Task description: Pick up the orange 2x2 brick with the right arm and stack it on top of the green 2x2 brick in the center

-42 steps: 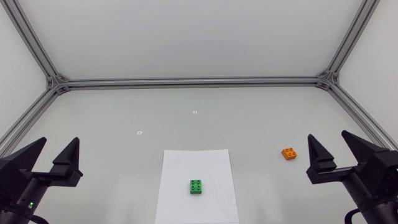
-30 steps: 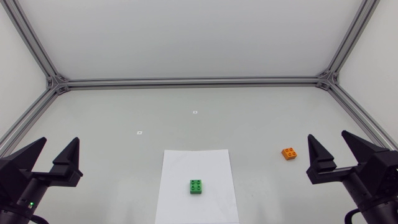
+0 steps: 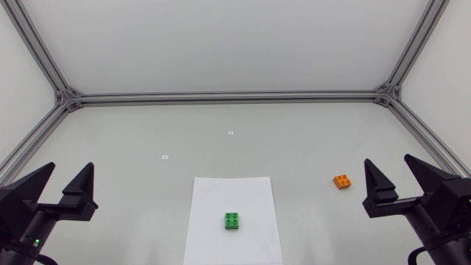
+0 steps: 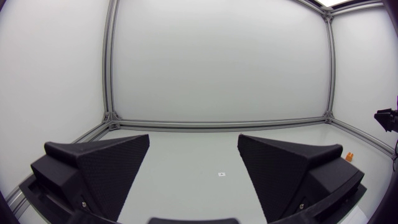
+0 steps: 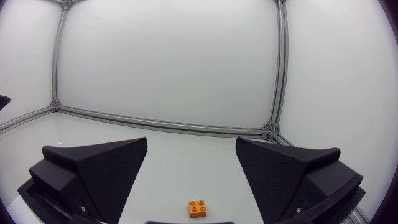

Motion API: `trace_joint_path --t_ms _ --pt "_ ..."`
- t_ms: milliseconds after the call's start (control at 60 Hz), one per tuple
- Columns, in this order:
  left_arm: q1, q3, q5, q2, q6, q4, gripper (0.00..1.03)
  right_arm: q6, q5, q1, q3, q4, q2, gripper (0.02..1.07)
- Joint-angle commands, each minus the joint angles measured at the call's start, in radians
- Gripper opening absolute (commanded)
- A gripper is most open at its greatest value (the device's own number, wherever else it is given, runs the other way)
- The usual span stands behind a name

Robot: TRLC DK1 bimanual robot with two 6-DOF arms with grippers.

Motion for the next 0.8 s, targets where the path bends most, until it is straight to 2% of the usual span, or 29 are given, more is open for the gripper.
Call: trace_joint_path --t_ms 0,117,350,500,650,783 --pt "-0.001 -0.041 0.003 -0.004 0.005 -0.011 0.99 0.01 -0.003 0.01 0.049 -0.007 -0.009 1.03" --pt "-0.001 -0.041 0.003 -0.004 0.005 -0.011 0.99 0.01 -0.003 0.015 0.123 -0.018 0.035 1.03" --pt "-0.001 -0.041 0.003 -0.004 0.005 -0.011 0.99 0.019 0.025 0.021 0.345 -0.088 0.333 1.03" --pt "-0.001 -0.041 0.003 -0.004 0.007 -0.011 0.99 0.019 0.029 0.022 0.495 -0.216 0.502 1.02" --pt "-0.001 -0.041 0.003 -0.004 0.005 -0.011 0.99 -0.013 0.014 0.008 0.656 -0.423 0.667 1.02" --pt "-0.001 -0.041 0.003 -0.004 0.005 -0.011 0.99 -0.074 0.014 -0.011 0.758 -0.559 0.783 1.02"
